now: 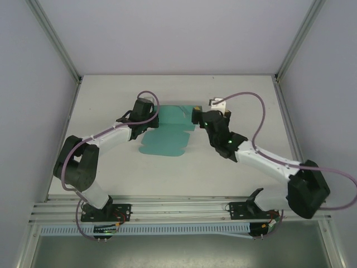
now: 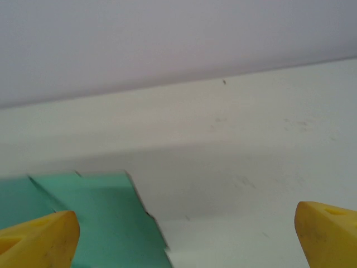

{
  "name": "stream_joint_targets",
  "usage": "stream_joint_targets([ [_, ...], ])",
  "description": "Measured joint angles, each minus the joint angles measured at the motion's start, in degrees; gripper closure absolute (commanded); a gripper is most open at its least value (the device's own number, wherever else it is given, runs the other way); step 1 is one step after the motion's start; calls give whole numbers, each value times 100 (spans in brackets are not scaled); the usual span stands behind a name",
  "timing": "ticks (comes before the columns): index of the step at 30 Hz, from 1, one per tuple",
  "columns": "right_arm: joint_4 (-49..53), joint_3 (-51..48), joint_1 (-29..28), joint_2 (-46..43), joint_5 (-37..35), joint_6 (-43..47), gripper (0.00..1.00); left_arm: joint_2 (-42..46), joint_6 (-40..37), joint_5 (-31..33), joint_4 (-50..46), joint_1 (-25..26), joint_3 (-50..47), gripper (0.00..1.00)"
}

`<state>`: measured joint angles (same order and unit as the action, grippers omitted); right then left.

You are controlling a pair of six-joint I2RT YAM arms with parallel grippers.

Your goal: Assemble paper box

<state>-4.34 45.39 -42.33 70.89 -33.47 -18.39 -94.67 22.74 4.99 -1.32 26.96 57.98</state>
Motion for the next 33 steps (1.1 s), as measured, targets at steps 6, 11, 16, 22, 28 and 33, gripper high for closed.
stream_joint_targets([
  [6,553,-831,426,-310,931,-267,1,22,-22,-114,264,4,-2,100],
  [11,634,-872,435,-61,1353,-299,1,68,-68,-264,450,4,-2,100],
  [16,533,-361,437,450,1412,-177,1,87,-116,-302,546,4,-24,100],
  [22,308,-33,452,861,1425,-85,1,87,-221,-258,566,-61,-46,100],
  [28,-103,236,415,1224,1633,42,1,87,-352,-315,562,-57,-66,100],
  [33,-361,498,273,1620,1633,111,1,87,-339,-481,584,-46,-66,100],
])
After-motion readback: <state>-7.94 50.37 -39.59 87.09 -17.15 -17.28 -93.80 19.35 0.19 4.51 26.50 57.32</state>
